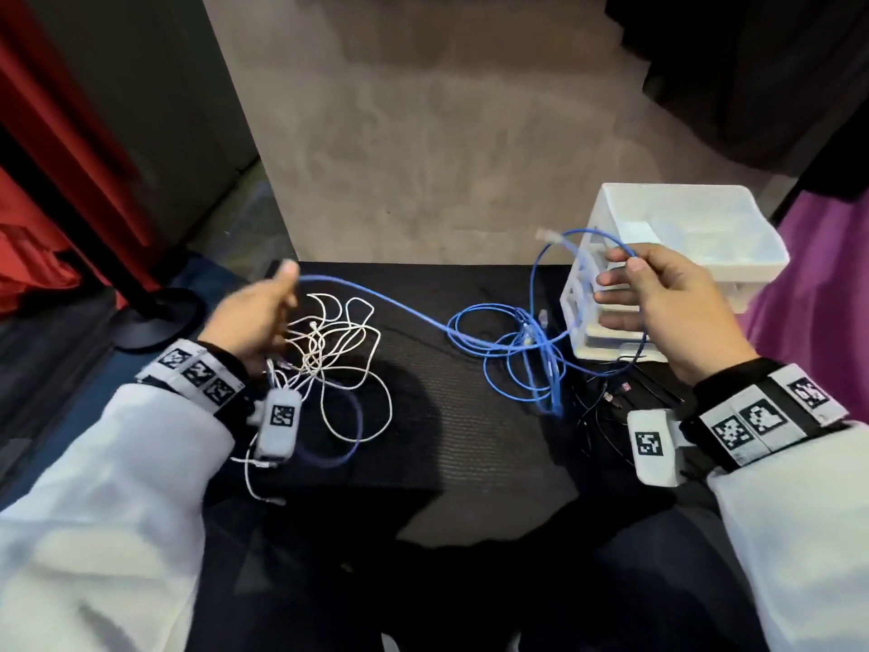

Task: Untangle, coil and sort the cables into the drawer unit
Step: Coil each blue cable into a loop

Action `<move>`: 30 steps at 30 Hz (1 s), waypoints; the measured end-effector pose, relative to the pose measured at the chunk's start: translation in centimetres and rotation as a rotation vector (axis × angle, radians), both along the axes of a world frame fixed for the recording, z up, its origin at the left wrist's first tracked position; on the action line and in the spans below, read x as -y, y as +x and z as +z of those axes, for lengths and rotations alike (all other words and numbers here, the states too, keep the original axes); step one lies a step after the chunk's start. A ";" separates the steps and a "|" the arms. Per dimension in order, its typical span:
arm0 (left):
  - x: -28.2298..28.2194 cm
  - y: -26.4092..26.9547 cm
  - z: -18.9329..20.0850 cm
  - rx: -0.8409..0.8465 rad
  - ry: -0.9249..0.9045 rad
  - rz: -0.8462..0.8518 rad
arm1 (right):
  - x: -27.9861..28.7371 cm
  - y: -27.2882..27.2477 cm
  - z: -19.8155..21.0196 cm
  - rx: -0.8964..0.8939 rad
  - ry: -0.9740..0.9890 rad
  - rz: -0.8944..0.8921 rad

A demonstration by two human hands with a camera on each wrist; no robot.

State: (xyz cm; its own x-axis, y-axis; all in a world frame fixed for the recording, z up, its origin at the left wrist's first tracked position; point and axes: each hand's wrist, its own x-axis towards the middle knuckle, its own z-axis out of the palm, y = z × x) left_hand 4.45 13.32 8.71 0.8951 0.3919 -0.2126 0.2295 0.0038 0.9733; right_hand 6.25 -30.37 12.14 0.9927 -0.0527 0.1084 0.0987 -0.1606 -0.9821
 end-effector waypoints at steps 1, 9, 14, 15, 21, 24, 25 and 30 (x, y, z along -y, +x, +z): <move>-0.6 0.0 1.2 0.048 -0.074 0.087 | 0.1 0.1 -0.4 -0.003 -0.011 -0.009; -1.7 -0.8 6.0 0.304 -0.208 0.370 | -1.7 0.4 -2.1 0.011 0.052 -0.068; -0.2 -1.2 6.0 0.310 -0.201 0.348 | -3.3 1.6 -0.9 0.135 0.184 -0.033; 0.2 -1.3 6.0 0.314 -0.197 0.337 | -3.7 1.9 -1.0 0.130 0.165 -0.007; 2.3 -2.1 7.8 0.388 -0.234 0.180 | -3.2 4.1 -7.4 -0.088 -0.433 0.159; 3.0 -2.7 8.9 0.390 -0.237 0.082 | -3.9 2.7 -8.3 -0.080 -0.493 0.162; 3.4 -2.9 9.2 0.388 -0.234 0.052 | -4.4 2.1 -8.4 -0.072 -0.489 0.161; 6.1 -3.5 9.5 0.370 -0.267 -0.066 | -7.0 -1.7 -8.3 0.025 -0.354 0.237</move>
